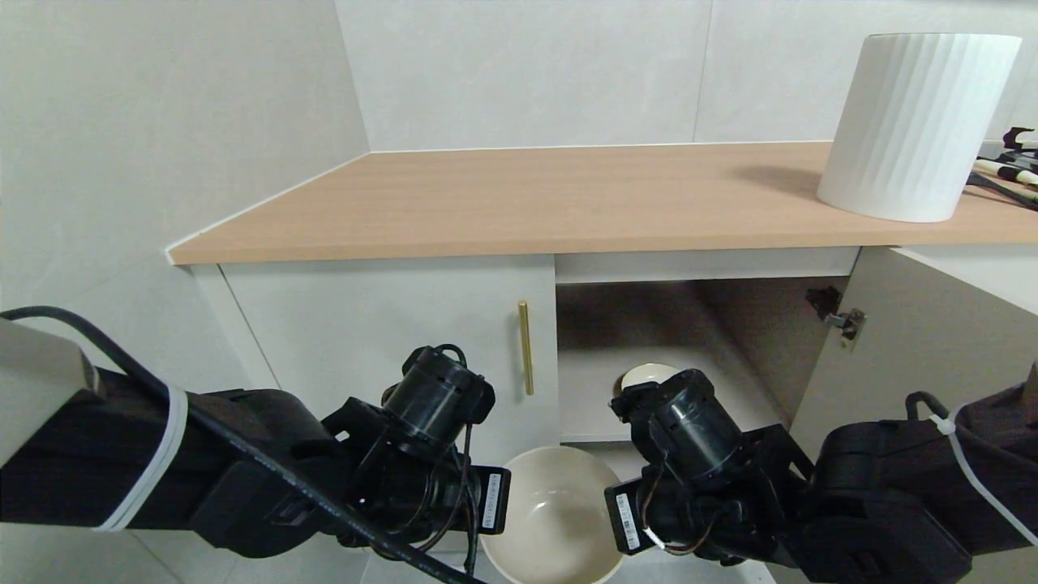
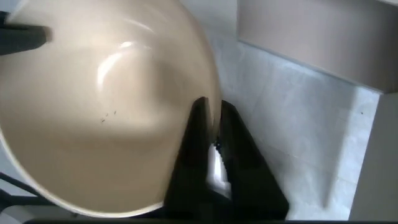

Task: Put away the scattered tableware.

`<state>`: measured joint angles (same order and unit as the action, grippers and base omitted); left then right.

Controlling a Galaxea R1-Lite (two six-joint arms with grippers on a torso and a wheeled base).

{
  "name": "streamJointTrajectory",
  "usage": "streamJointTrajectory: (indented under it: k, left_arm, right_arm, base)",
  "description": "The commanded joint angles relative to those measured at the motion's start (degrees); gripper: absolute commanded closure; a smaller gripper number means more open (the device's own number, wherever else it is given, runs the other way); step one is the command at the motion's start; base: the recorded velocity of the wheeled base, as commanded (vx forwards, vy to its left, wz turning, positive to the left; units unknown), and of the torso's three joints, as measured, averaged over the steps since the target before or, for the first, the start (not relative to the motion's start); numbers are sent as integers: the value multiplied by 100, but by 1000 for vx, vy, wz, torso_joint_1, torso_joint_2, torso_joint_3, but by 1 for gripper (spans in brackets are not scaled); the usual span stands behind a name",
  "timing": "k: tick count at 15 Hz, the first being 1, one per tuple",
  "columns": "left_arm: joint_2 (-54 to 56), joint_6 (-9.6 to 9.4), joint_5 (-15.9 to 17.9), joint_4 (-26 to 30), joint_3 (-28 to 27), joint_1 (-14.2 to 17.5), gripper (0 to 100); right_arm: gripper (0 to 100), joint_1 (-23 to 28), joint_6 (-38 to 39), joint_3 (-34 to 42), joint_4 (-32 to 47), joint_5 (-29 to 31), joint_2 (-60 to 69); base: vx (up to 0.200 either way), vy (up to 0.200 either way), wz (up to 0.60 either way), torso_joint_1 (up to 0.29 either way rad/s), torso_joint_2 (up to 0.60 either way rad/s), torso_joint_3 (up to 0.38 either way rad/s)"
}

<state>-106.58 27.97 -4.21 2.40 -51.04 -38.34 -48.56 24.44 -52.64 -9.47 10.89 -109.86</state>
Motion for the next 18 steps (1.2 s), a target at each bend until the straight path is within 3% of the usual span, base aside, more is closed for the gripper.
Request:
streamJointTrajectory:
  k: [1,8,9,18]
  left_arm:
    - [-20,-2,-36,32,7,11,100]
    - [-38,-2,-36,32,7,11,100]
    - [-29,-2,-36,32,7,11,0]
    - [-47,-2,-36,32,7,11,0]
  right_arm:
    - [100,4,-10,8,33,28,-9]
    - [100,4,-10,26,42,36,-9]
    - [100,4,-10,26,42,36,-18]
    - [100,74,-71,114,51,45,-185]
  base:
    - [0,0,0,0,0,0]
    - [0,0,0,0,0,0]
    - [0,0,0,0,0,0]
    - [0,0,0,0,0,0]
